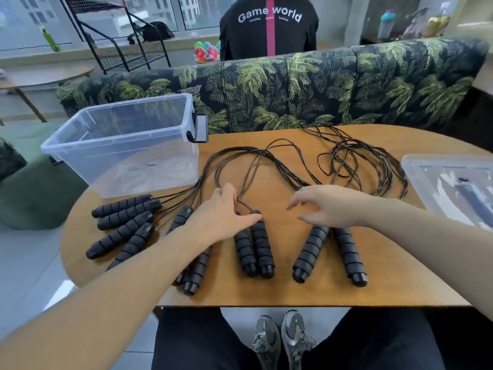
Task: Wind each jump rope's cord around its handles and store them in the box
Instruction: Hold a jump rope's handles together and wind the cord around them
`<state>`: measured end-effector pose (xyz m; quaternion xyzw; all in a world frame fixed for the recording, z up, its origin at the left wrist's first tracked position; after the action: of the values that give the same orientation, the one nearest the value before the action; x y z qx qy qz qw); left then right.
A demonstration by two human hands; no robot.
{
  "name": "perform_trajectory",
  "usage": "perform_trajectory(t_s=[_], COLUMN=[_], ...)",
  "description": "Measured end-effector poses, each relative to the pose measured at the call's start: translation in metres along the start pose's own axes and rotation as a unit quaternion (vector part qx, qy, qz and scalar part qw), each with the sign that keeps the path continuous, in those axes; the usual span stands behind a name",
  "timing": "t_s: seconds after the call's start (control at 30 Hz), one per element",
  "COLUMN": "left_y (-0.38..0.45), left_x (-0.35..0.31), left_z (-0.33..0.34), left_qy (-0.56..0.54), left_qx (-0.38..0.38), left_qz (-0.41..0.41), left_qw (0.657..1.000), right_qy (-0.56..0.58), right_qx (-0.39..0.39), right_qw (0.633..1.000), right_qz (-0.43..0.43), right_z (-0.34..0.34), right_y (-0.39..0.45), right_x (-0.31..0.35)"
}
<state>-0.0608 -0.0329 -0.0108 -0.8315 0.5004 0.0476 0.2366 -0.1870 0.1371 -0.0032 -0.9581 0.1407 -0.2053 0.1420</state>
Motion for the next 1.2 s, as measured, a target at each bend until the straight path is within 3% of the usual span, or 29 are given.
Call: perform_trajectory(t_s=[0.13, 0.27, 0.6, 0.7, 1.03, 1.2], left_y=[0.006, 0.019, 0.035, 0.026, -0.013, -0.034], left_x=[0.016, 0.011, -0.007, -0.008, -0.018, -0.035], left_z=[0.014, 0.031, 0.054, 0.056, 0.014, -0.001], left_qy=[-0.014, 0.011, 0.023, 0.044, -0.071, -0.003], left_qx=[0.039, 0.033, 0.109, 0.064, -0.065, -0.088], left_qz=[-0.052, -0.052, -0.045, -0.012, 0.149, 0.247], left_qw=[0.998, 0.998, 0.993, 0.997, 0.984, 0.965], right_qy=[-0.020, -0.020, -0.026, -0.029, -0.006, 0.016], right_qx=[0.022, 0.028, 0.025, 0.016, -0.058, -0.131], right_qw=[1.000, 0.999, 0.999, 0.999, 0.997, 0.988], right_qz=[-0.004, -0.015, -0.020, -0.023, -0.049, -0.085], right_z=[0.008, 0.016, 0.019, 0.016, 0.005, -0.012], right_y=[0.026, 0.046, 0.049, 0.046, 0.028, 0.014], right_x=[0.006, 0.005, 0.002, 0.004, 0.025, 0.041])
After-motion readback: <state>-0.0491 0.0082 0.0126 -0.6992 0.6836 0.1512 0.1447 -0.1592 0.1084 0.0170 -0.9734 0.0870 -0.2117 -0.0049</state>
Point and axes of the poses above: each hand's wrist, its own y-axis towards the middle knuckle, its own z-axis out of the palm, x = y × z, the point moved 7 cm from there along y, towards the middle knuckle, and after that the axes turned 12 degrees about x, right-handed, at the moved point
